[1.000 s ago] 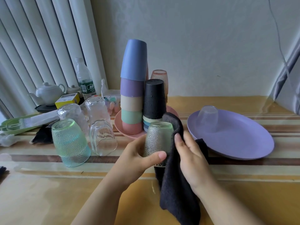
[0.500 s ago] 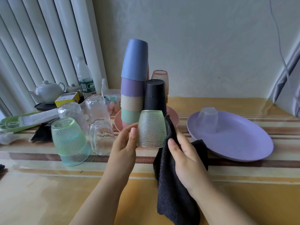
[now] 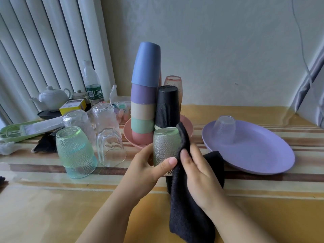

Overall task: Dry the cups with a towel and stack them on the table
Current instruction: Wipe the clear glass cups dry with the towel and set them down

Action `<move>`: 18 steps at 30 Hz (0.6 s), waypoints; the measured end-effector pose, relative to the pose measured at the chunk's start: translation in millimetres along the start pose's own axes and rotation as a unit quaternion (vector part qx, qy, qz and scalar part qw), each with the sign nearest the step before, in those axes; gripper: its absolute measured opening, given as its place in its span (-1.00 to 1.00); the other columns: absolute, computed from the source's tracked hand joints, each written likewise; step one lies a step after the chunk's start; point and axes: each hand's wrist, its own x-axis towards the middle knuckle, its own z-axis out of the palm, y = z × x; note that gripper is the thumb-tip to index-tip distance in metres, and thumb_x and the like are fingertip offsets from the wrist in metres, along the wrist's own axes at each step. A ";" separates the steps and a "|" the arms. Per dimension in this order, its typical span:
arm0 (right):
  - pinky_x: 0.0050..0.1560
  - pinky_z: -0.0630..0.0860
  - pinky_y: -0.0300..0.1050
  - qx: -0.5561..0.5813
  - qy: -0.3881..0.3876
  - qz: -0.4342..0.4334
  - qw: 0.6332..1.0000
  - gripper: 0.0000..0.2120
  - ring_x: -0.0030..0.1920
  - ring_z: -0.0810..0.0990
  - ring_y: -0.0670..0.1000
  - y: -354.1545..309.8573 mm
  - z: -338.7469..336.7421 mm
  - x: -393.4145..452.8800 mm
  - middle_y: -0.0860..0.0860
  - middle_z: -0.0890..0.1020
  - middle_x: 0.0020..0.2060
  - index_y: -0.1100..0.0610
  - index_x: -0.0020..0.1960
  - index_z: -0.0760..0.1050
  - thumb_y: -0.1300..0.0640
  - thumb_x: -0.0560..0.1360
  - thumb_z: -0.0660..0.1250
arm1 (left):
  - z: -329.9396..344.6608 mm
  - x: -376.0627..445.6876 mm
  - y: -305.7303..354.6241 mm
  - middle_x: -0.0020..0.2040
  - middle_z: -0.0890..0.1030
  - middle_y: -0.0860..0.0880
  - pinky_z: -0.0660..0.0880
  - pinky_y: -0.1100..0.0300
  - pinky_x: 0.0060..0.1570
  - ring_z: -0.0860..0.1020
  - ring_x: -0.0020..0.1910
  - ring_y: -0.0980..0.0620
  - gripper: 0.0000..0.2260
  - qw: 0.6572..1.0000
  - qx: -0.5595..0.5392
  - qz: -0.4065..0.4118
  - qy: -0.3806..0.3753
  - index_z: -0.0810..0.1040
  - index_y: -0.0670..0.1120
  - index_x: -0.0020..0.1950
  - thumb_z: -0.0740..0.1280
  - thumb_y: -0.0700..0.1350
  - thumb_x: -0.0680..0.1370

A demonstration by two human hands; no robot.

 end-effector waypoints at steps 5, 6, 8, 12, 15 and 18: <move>0.38 0.25 -0.31 0.087 0.052 0.087 0.991 -0.46 0.27 0.40 -0.34 -3.4 -6.2 -2.0 -0.30 0.50 0.24 -0.08 0.33 0.42 -0.21 0.40 0.12 | -0.3 -3.2 4.8 0.09 0.69 -0.03 0.53 0.27 0.06 0.63 0.12 0.05 -0.48 0.999 -0.034 0.011 -0.025 0.57 -0.12 0.19 0.48 0.07 0.29; 0.43 0.23 -0.21 0.094 0.055 0.103 0.989 -0.40 0.30 0.40 -0.29 -3.8 -6.1 -1.8 -0.27 0.50 0.26 -0.04 0.36 0.41 -0.22 0.37 0.13 | -0.7 -3.4 5.2 0.09 0.69 -0.05 0.53 0.30 0.02 0.64 0.11 0.04 -0.45 0.998 -0.052 0.009 -0.018 0.56 -0.14 0.20 0.48 0.06 0.27; 0.46 0.22 -0.12 0.101 0.056 0.119 0.986 -0.38 0.30 0.41 -0.26 -3.4 -4.9 -1.1 -0.24 0.50 0.27 -0.03 0.36 0.42 -0.23 0.35 0.15 | -2.4 -2.9 4.7 0.07 0.69 -0.06 0.53 0.30 -0.03 0.64 0.08 0.01 -0.35 0.996 -0.084 -0.002 0.002 0.53 -0.16 0.22 0.54 0.09 0.21; 0.45 0.21 -0.15 0.083 0.054 0.113 0.989 -0.58 0.28 0.40 -0.33 -1.6 -4.3 -1.0 -0.32 0.51 0.23 -0.20 0.22 0.46 -0.26 0.41 0.18 | -3.9 -0.7 0.9 -0.04 0.69 -0.04 0.54 0.19 -0.06 0.65 -0.02 0.01 -0.21 0.990 -0.135 -0.025 0.042 0.47 -0.09 0.15 0.61 0.26 0.08; 0.45 0.23 -0.04 0.058 0.043 0.094 0.993 -0.61 0.32 0.41 -0.23 3.2 -2.7 -0.6 -0.26 0.52 0.26 -0.20 0.28 0.45 -0.22 0.49 0.19 | -3.1 0.3 0.4 -0.06 0.69 -0.01 0.49 0.11 0.04 0.65 -0.06 0.04 -0.48 0.981 -0.183 -0.025 0.053 0.53 -0.09 0.10 0.56 0.11 0.26; 0.40 0.30 -0.07 0.025 0.038 0.057 0.997 -0.73 0.29 0.45 -0.21 5.0 -1.5 0.3 -0.23 0.56 0.21 -0.22 0.25 0.47 0.00 0.61 0.14 | -0.2 2.1 5.8 0.01 0.70 0.05 0.50 0.25 0.02 0.64 0.03 0.14 -0.75 0.980 -0.174 -0.042 0.086 0.61 -0.01 0.12 0.42 0.02 0.48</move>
